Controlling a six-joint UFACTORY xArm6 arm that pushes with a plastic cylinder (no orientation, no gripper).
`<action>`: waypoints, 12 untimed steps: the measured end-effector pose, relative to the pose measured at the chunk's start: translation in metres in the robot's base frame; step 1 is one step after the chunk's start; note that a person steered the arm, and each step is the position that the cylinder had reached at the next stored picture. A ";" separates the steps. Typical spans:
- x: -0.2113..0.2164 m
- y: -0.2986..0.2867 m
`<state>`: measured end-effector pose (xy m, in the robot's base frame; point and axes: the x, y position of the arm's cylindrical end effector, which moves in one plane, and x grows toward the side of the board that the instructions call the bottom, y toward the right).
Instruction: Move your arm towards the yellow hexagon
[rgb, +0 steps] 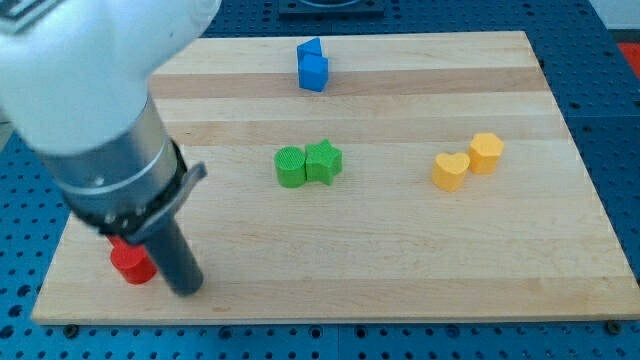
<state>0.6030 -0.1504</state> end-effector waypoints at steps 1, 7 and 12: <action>0.010 -0.008; 0.001 0.061; -0.165 0.381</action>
